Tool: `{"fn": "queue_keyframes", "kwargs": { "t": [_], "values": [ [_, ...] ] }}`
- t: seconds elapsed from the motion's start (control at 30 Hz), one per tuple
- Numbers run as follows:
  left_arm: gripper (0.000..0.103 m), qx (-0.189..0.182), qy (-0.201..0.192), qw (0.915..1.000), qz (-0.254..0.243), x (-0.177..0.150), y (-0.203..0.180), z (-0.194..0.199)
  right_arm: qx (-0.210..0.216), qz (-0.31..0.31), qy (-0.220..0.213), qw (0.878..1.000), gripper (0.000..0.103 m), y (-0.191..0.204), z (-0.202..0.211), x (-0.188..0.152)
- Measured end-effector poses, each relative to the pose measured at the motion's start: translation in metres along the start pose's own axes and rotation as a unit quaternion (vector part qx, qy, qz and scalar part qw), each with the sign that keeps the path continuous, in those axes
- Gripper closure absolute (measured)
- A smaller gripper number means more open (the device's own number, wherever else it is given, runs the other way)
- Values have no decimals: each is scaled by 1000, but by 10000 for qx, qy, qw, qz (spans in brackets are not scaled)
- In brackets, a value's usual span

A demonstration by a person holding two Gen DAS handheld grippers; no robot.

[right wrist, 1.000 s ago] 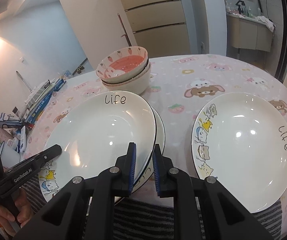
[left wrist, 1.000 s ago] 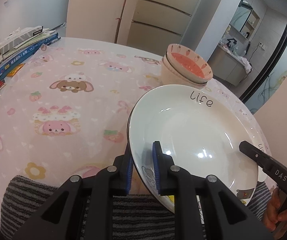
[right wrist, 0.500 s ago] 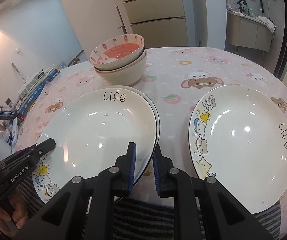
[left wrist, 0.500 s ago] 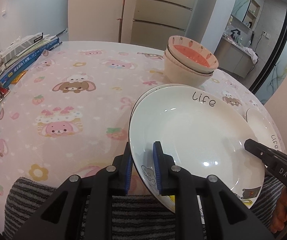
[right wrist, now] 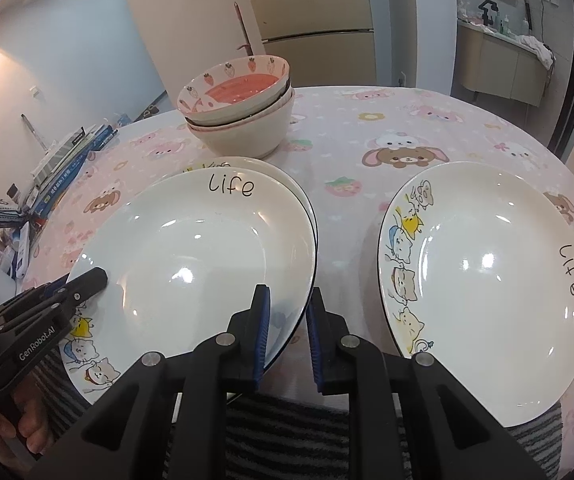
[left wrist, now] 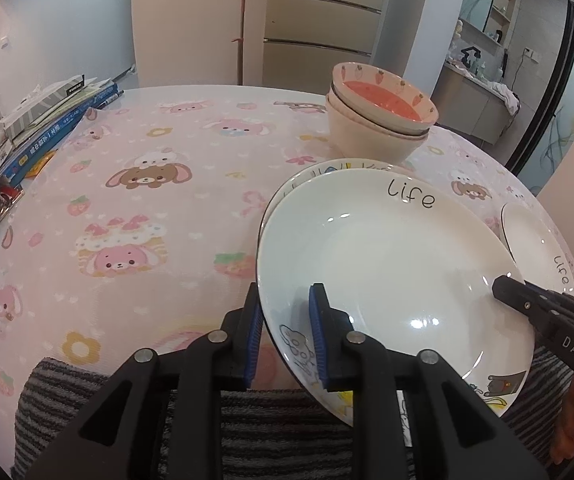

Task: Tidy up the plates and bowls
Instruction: 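Lift and carry the Life plate with both tools over the other white plate, then lower the Life plate onto the other plate and open both tools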

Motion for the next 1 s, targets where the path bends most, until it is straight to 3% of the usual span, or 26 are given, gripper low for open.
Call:
{"fn": "queue_keyframes", "kwargs": {
  "t": [0.2, 0.53, 0.67, 0.7, 0.77, 0.8, 1.0],
  "values": [
    [62, -115, 118, 9998, -63, -3, -3, -3, 49, 21, 19, 10000, 81, 2, -1, -2],
    [56, -86, 215, 9997, -36, -5, -2, -6, 42, 75, 0, 10000, 81, 1, -1, -2],
    [45, -107, 193, 9998, -34, -5, -2, -6, 79, 26, 45, 10000, 81, 0, -1, -3],
    [40, -108, 192, 9998, -37, -5, -2, -6, 99, 13, 50, 9999, 78, 0, -2, -3],
    [35, -80, 220, 9997, -51, -5, -2, -8, 386, -64, 59, 9992, 51, 1, -3, -2],
    [34, -77, 223, 9997, -56, -5, -3, -8, 484, -87, 56, 9988, 28, 2, -3, -2],
    [25, -121, 20, 9999, -91, -3, -4, 0, 154, 67, -540, 9984, 16, 6, 13, 4]
  ]
}}
Point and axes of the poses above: each gripper's, at about its wrist camera, not at the fingertips, and z roughly against the way its jaws point, y to its left, x to its top, the point moved 5 cm from there along -z, roughly the way its jaws point, and after that the axes turned 5 degrees about -x, right-handed, at the moved point
